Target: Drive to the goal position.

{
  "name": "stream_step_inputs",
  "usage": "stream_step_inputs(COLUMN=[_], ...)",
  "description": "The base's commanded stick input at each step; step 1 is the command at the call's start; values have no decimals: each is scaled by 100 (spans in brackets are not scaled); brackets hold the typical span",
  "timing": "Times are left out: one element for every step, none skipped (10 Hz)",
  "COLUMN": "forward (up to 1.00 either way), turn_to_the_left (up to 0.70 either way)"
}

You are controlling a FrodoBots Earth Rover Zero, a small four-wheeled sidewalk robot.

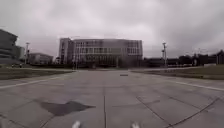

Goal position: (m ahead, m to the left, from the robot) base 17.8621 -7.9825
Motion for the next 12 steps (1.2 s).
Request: stream_step_inputs(forward=[70, 70, 70, 70, 70, 70, 70, 70, 70, 70, 70, 70], turn_to_the_left=[0, 0, 0, 0, 0, 0, 0, 0, 0, 0, 0, 0])
